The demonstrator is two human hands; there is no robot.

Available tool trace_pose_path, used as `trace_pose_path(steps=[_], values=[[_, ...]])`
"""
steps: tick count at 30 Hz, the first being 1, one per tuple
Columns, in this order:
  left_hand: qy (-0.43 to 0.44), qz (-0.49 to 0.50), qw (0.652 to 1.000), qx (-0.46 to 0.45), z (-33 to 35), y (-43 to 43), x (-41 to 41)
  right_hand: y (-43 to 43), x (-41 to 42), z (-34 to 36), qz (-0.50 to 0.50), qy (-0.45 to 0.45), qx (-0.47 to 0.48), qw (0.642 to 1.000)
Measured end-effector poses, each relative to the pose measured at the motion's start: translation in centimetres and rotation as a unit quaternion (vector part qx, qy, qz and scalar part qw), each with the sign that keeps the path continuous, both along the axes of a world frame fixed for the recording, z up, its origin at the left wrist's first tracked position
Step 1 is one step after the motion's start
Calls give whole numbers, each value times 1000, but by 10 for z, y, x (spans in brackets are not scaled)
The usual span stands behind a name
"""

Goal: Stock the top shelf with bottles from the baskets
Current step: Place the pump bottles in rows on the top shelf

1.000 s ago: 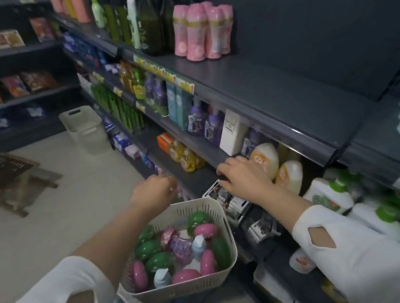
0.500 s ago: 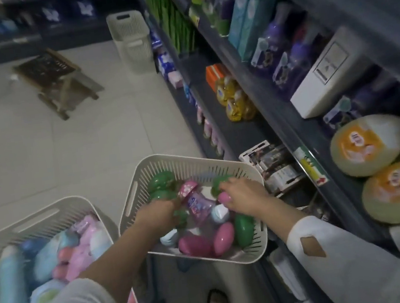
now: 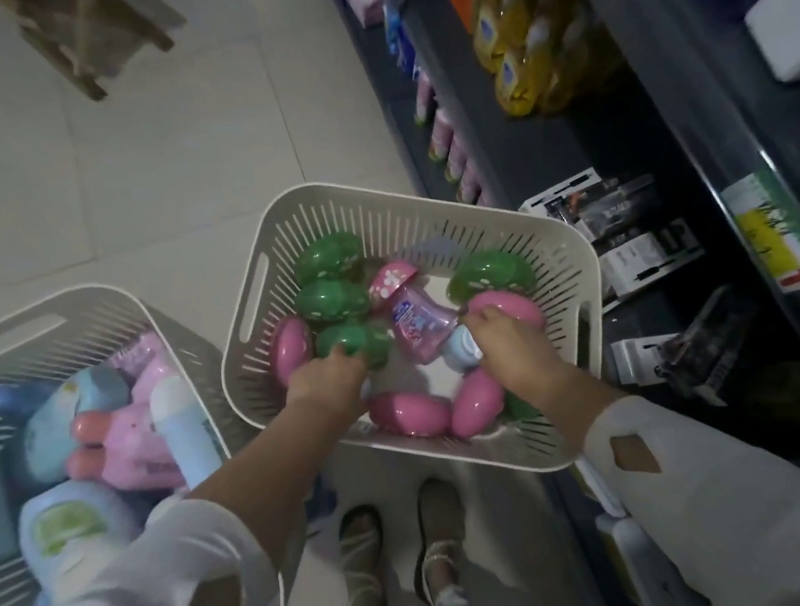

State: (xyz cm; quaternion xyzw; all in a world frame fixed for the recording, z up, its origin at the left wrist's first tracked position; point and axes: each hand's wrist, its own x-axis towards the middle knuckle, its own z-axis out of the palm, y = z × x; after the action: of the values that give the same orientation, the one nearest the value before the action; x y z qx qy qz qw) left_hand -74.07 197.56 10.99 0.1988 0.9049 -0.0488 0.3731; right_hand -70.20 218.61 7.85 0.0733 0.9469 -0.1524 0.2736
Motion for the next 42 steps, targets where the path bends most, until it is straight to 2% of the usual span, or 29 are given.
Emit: trace_pose_path(steps=[8,14,18,24,29,33,37,42], values=[[27,-58,998,-6,-2,-2,-3,3,-4,4,-79,2,-47,996],[34,-61,998,-3,17,-11,-12,-2,-6,35,-6,20,0,1000],[71,-73,994,33,54,-8,-16,-4,-13,72,5,30,24,999],[116,-53,990,62,126,3,-27,-2,-23,142,-14,89,-28,996],[171,-92,976,103,201,18,-41,-1,-31,213,-51,118,-51,990],[209,-103,961,148,265,26,-46,-3,-20,272,-121,180,-81,973],[244,-122,932,238,318,29,-42,-7,8,330,-217,266,-90,935],[299,-196,891,278,383,48,-12,-9,59,405,-280,345,-42,895]])
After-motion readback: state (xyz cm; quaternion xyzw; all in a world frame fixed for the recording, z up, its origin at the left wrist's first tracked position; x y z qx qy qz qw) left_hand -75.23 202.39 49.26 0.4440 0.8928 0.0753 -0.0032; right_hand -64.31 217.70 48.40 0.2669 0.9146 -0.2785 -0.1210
